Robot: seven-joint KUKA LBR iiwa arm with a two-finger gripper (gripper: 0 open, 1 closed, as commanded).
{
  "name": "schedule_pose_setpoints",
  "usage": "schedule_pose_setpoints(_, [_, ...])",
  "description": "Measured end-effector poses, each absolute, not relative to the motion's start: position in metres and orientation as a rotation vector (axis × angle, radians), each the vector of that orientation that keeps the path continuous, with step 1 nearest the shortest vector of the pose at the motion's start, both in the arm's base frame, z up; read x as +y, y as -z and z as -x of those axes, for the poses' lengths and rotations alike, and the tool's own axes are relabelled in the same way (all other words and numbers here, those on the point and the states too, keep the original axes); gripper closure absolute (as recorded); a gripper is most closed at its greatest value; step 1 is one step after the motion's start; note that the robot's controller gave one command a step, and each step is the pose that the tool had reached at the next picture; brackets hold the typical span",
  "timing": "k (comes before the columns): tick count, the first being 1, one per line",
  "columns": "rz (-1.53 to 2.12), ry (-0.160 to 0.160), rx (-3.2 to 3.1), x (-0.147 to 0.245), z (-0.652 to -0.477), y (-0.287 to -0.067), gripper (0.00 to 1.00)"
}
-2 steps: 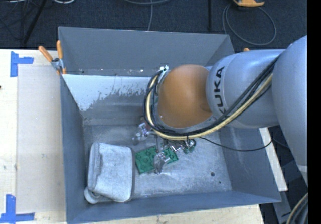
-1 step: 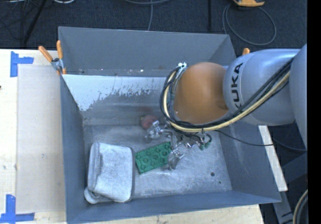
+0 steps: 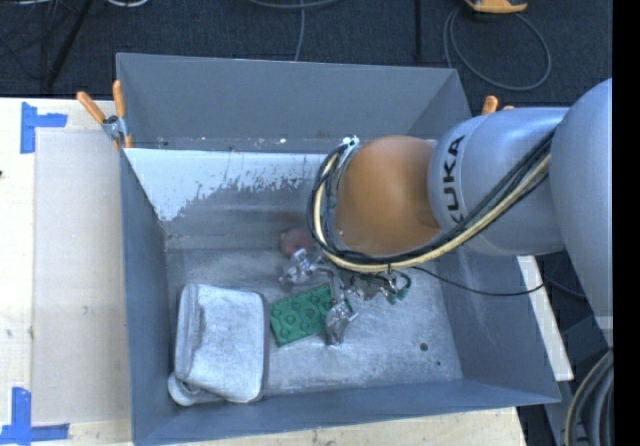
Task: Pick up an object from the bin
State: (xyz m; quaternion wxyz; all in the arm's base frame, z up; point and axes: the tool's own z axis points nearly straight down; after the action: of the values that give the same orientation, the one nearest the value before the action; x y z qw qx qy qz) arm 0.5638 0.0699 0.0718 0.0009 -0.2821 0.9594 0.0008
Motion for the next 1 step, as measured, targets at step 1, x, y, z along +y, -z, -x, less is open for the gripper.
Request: schedule_pose_setpoints(1, [0.878,-0.002,3.016,0.0701,-0.5647,-0.0730,0.00])
